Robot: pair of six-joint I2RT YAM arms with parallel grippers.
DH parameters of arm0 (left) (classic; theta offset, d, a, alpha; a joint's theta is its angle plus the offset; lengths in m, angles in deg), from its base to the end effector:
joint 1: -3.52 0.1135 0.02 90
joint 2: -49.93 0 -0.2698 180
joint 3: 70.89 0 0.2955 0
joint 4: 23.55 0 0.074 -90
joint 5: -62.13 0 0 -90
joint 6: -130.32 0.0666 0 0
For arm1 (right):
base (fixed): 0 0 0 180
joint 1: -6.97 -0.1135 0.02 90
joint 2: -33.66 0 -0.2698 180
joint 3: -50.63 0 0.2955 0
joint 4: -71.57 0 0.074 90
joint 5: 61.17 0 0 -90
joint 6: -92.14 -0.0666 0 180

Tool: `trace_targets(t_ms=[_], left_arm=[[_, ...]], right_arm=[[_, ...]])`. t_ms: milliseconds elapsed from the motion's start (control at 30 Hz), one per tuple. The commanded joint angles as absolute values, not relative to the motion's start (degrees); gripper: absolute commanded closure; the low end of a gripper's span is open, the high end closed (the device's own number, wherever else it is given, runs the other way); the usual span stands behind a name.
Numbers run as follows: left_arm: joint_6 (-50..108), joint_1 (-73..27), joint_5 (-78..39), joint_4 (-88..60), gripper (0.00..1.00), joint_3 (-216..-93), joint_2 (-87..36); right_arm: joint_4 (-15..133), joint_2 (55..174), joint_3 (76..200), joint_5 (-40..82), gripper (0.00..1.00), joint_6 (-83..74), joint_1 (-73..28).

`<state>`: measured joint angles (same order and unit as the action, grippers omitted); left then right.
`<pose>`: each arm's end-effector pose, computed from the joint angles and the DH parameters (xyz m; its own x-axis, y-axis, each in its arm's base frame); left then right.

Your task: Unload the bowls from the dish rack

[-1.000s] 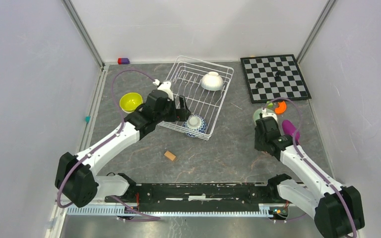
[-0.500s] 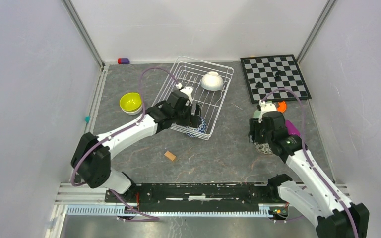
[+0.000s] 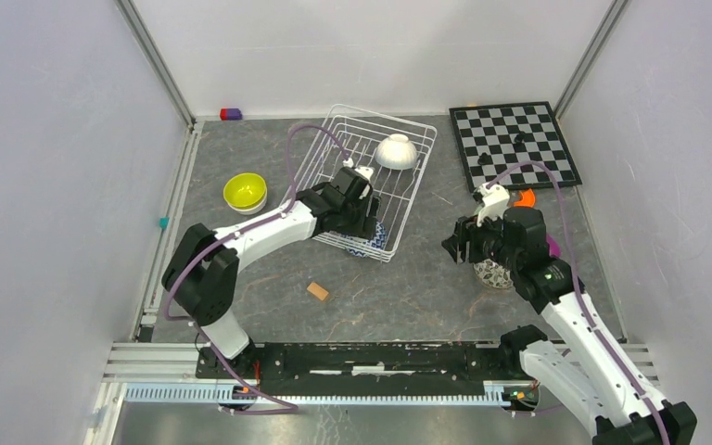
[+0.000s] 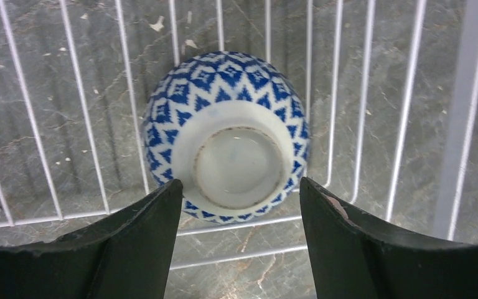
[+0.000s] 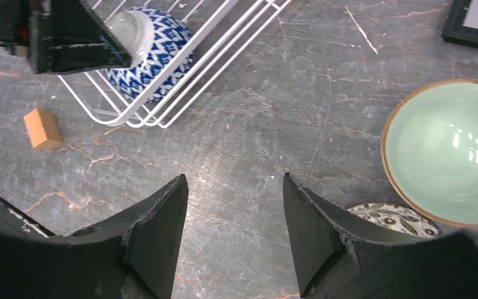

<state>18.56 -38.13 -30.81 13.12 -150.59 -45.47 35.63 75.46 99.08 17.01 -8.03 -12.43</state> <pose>0.3129 -0.2737 0.1909 -0.7870 0.2045 -0.5821 0.3753 0.9075 -0.1886 0.2160 0.0905 0.2595 -0.5414 -0.0074 -0.8408 -0.4044 0.8790 0.2526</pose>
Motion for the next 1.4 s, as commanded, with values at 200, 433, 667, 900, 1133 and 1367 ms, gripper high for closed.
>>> trace_targets(t_ms=[200, 433, 667, 900, 1133, 1367], left_arm=[[18.83, -38.45, -36.99, 13.46, 0.34, -154.5, -49.22], [18.45, -38.4, -39.32, 13.24, 0.61, -154.77, -49.93], [16.16, -37.54, -39.77, 11.79, 0.71, -153.62, -46.99], [9.49, -29.08, -22.05, 0.64, 0.73, -146.16, -39.05], [0.24, -19.1, -1.45, -13.35, 0.74, -140.0, -37.42], [-4.15, -16.25, 4.56, -19.92, 0.74, -137.72, -37.05]], right_arm=[[43.16, 78.13, 103.49, 10.69, 0.37, -9.96, -12.52], [47.19, 80.91, 103.34, 6.79, 0.38, -12.58, -12.52], [51.8, 85.59, 105.77, 4.46, 0.39, -15.81, -12.8], [54.89, 94.77, 110.88, 4.85, 0.38, -17.2, -18.5], [59.2, 101.63, 113.68, 6.28, 0.22, -17.98, -23.87], [67.84, 105.26, 110.71, 5.82, 0.11, -24.61, -24.38]])
